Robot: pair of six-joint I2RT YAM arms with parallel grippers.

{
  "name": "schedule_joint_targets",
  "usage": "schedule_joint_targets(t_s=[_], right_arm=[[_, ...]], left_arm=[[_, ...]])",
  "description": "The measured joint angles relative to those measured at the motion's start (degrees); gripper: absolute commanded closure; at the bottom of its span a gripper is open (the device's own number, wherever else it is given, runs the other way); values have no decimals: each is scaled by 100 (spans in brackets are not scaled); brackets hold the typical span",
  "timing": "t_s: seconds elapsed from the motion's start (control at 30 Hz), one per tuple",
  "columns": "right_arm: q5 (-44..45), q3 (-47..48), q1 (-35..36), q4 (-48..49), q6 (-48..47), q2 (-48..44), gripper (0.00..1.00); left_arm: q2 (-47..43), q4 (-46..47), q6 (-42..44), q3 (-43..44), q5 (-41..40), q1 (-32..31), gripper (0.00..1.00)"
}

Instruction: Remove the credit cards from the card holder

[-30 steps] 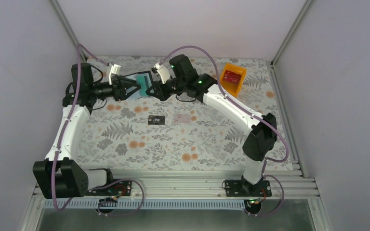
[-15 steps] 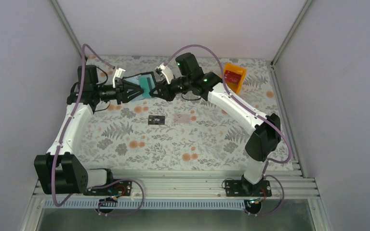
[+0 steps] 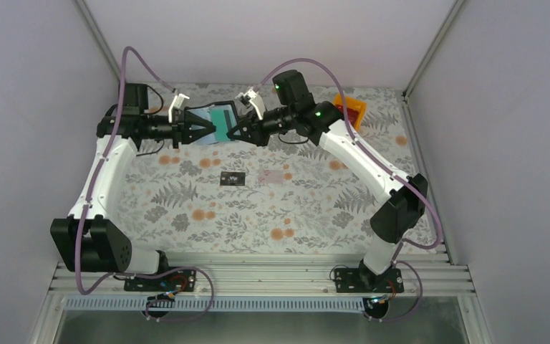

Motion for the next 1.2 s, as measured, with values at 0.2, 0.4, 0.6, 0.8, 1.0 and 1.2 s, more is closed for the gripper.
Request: schedule_joint_targets(t_s=[0.2, 0.4, 0.6, 0.8, 1.0, 1.2], right_arm=[[-52, 83, -35, -28, -52, 0, 96], [-33, 83, -39, -63, -79, -4, 94], [-9, 50, -63, -103, -109, -44, 89], [-83, 96, -83, -131, -214, -44, 91], [-203, 116, -87, -101, -232, -55, 92], [-448, 105, -94, -31, -227, -70, 92]], left_arm=[[20, 76, -170, 87, -74, -15, 98], [44, -122, 70, 151, -94, -20, 98], [33, -254, 306, 162, -96, -17, 98], [-50, -219, 323, 162, -133, -17, 98], [-162, -219, 326, 162, -138, 15, 98], [-219, -275, 439, 162, 50, 46, 88]])
